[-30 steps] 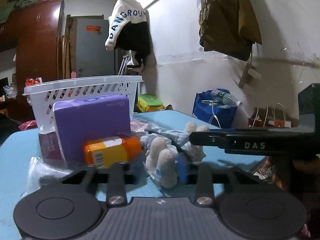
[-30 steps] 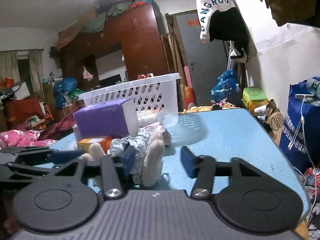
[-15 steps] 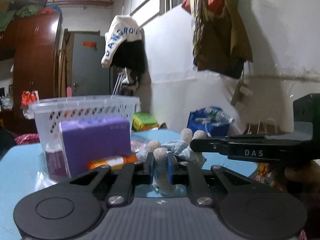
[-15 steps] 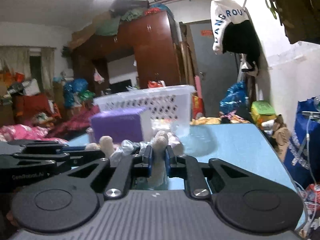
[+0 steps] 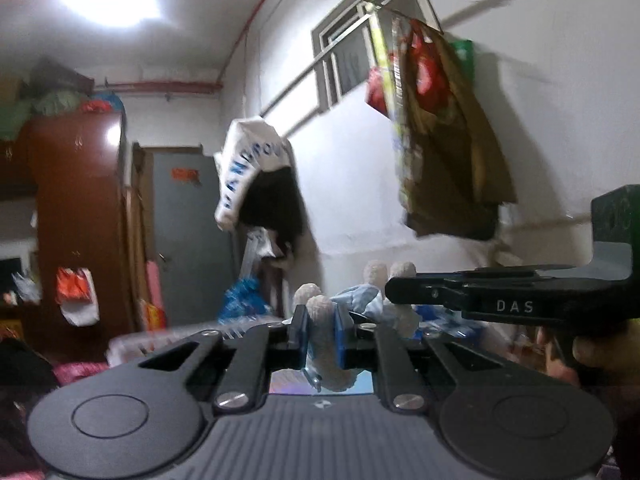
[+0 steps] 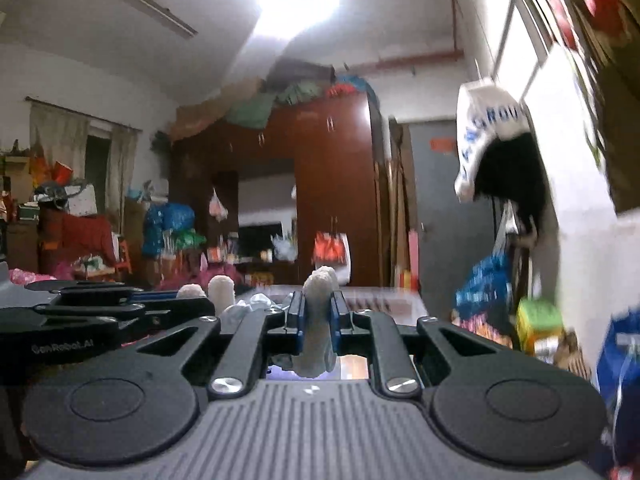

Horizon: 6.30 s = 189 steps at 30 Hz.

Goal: Organize objects
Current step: 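Grasp the white gloves with the right gripper, then carry the gloves with the right gripper into the basket and release, then grasp the small purple packet with the left gripper, then drop the purple packet from the left gripper into the basket, then grasp the purple tissue pack with the left gripper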

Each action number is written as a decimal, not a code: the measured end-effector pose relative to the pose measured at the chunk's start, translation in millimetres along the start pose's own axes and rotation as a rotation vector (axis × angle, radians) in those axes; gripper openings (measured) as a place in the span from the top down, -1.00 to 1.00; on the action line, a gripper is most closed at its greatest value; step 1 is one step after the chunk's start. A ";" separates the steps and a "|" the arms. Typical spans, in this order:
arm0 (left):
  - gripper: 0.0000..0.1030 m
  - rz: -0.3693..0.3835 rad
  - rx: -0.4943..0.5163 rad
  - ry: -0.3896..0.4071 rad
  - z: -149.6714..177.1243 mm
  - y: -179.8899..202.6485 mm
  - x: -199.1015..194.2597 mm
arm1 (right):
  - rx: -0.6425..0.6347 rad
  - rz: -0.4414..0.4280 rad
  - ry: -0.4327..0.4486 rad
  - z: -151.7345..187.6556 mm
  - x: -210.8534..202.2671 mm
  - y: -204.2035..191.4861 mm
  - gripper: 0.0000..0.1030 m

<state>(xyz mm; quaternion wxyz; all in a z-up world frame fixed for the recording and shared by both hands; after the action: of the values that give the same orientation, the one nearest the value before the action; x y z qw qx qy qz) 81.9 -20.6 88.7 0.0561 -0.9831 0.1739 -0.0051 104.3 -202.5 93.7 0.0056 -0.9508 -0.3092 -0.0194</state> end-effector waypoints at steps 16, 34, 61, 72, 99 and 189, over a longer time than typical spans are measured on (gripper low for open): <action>0.69 -0.102 -0.050 -0.317 -2.6 -118.2 166.1 | 0.004 0.099 -0.293 21.2 183.1 17.2 0.73; -0.67 -0.211 -0.037 -0.199 10.6 -129.3 131.2 | 0.060 0.116 -0.326 31.0 148.7 41.8 -1.00; -0.66 -0.281 -0.216 -0.314 120.5 -115.4 10.3 | 0.108 0.019 -0.388 114.0 50.3 43.9 -0.73; -0.61 -0.231 -0.186 -0.452 134.3 -114.7 47.9 | 0.064 -0.042 -0.605 142.6 96.5 43.4 -0.07; 0.08 -0.268 -0.158 -0.398 117.3 -116.1 44.9 | 0.007 0.027 -0.520 129.5 78.0 47.7 0.10; -0.04 0.047 -0.130 -0.317 112.7 -74.6 50.2 | -0.060 -0.293 -0.378 113.5 82.5 13.1 -0.06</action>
<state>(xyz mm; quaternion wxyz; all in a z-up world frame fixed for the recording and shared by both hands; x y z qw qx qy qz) 157.8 44.0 -15.4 0.0193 -0.9688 0.1860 0.1626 182.4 -162.1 -16.4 -0.0836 -0.8823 -0.4387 0.1489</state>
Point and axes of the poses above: each gripper's, at about its wrist camera, not at the fingertips, and x roughly the way its jaws point, y to its right, z to its underside, the point moved 4 cm from there along x, roughly the way its jaws point, and after that the axes turned 8 degrees about z, right-handed, at the moved point
